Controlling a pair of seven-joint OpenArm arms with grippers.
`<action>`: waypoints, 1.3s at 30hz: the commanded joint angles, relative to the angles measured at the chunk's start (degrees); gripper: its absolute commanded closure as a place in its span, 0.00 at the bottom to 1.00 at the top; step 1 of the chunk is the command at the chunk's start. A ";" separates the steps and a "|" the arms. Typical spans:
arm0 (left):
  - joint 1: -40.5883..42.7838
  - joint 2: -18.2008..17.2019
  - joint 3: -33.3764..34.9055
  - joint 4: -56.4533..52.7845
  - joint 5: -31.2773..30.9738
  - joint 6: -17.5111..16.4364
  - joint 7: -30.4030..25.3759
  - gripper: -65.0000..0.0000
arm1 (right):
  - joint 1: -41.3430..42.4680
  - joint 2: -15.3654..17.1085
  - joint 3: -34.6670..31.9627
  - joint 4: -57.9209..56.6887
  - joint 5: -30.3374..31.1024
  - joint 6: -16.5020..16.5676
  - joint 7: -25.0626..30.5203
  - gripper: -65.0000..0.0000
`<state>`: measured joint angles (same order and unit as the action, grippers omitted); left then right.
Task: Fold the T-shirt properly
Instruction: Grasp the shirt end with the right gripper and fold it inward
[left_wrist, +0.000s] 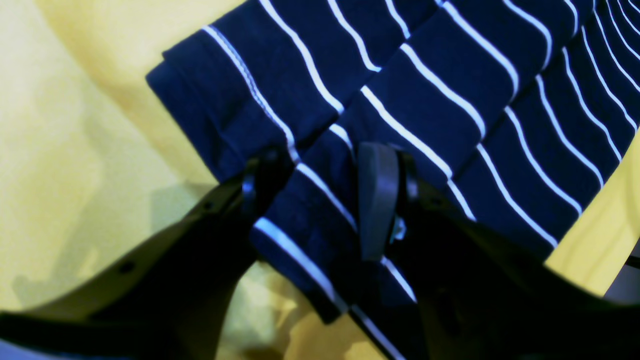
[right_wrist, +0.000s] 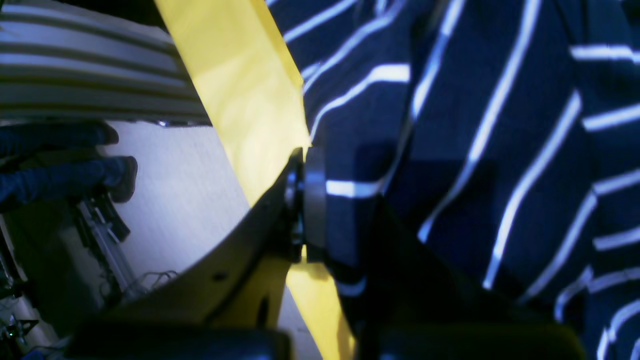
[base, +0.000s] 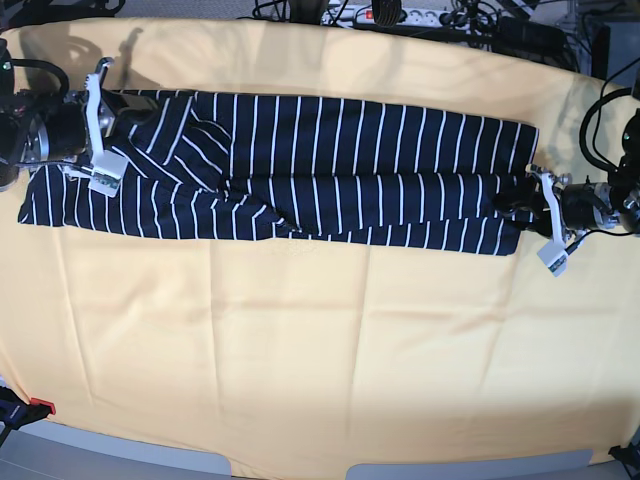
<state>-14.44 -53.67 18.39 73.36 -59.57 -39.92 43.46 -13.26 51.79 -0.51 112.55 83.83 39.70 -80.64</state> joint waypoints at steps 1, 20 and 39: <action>-0.96 -1.42 -0.63 0.39 -0.44 -0.08 -0.42 0.59 | 0.57 1.77 0.63 0.68 1.17 0.30 0.64 1.00; -1.01 -1.86 -0.63 0.39 -0.22 -0.08 -0.37 0.59 | 0.79 2.64 0.63 -13.03 -17.86 0.30 6.51 1.00; -2.89 -6.03 -0.96 0.39 -0.24 -0.08 0.04 0.59 | 0.70 2.54 0.61 -13.05 -29.62 -2.14 1.99 1.00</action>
<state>-16.05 -58.13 18.28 73.30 -59.05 -39.72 44.53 -13.19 52.95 -0.54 98.98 54.87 37.91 -78.04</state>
